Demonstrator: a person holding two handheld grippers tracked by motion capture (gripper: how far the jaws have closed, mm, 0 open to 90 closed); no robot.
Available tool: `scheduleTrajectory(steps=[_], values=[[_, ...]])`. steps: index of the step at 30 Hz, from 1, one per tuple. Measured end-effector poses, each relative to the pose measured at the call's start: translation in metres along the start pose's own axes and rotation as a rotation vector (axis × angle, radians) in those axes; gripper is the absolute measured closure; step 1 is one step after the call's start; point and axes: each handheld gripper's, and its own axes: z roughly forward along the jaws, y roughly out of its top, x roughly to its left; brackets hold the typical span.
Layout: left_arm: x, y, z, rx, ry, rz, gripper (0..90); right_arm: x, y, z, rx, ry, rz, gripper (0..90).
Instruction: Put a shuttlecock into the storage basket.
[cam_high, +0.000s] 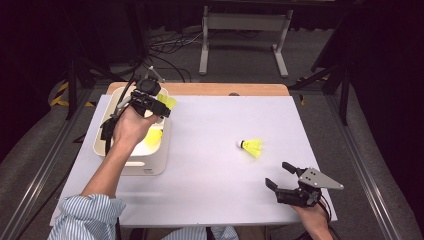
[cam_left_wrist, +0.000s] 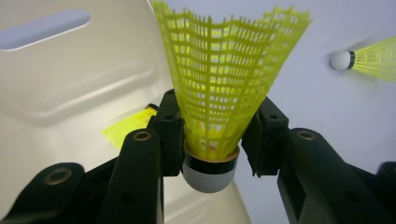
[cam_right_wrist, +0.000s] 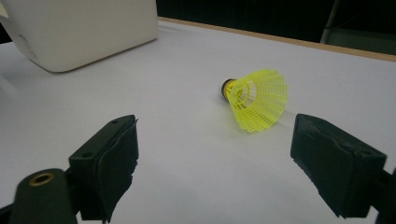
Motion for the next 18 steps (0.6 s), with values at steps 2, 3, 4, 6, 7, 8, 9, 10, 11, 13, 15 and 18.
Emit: scheduleTrajectory(steps=[2, 3, 4, 6, 7, 8, 9, 10, 11, 13, 15, 18], values=[[0.003, -0.001, -0.001, -0.001, 0.004, -0.010, 62.9, 0.000, 0.000, 0.000, -0.001, -0.001, 0.001, 15.8], [0.005, -0.002, -0.001, -0.003, 0.005, -0.016, 63.0, 0.000, 0.000, 0.000, -0.001, -0.001, 0.002, 15.8], [0.007, -0.002, -0.001, -0.002, 0.008, -0.017, 63.0, 0.000, 0.000, 0.000, -0.001, -0.001, 0.002, 15.8], [0.011, -0.003, -0.002, -0.003, 0.011, -0.028, 63.0, 0.000, 0.000, 0.000, -0.001, -0.001, 0.002, 15.8], [0.013, -0.004, -0.002, -0.003, 0.012, -0.031, 62.9, 0.000, 0.000, 0.000, 0.000, -0.001, 0.001, 15.8], [0.015, -0.005, -0.001, -0.003, 0.013, -0.040, 63.0, 0.000, 0.000, 0.000, 0.000, 0.000, 0.001, 15.8], [0.016, -0.005, 0.000, -0.003, 0.015, -0.043, 63.0, 0.000, 0.000, 0.000, -0.001, -0.001, 0.001, 15.8], [0.018, -0.006, 0.000, 0.001, 0.016, -0.047, 63.0, 0.000, 0.000, 0.000, -0.001, -0.001, 0.001, 15.8], [0.020, -0.007, 0.001, 0.006, 0.019, -0.047, 63.0, 0.000, 0.000, 0.000, -0.001, -0.001, 0.001, 15.8], [0.023, -0.008, 0.003, 0.008, 0.024, -0.054, 62.9, 0.000, 0.000, 0.000, -0.001, -0.001, 0.001, 15.8], [0.025, -0.008, 0.004, 0.011, 0.029, -0.062, 62.9, 0.000, 0.000, 0.000, 0.000, -0.001, 0.001, 15.8], [0.029, -0.009, 0.006, 0.015, 0.036, -0.071, 62.8, 0.000, 0.000, 0.000, 0.000, -0.001, 0.001, 15.8]])
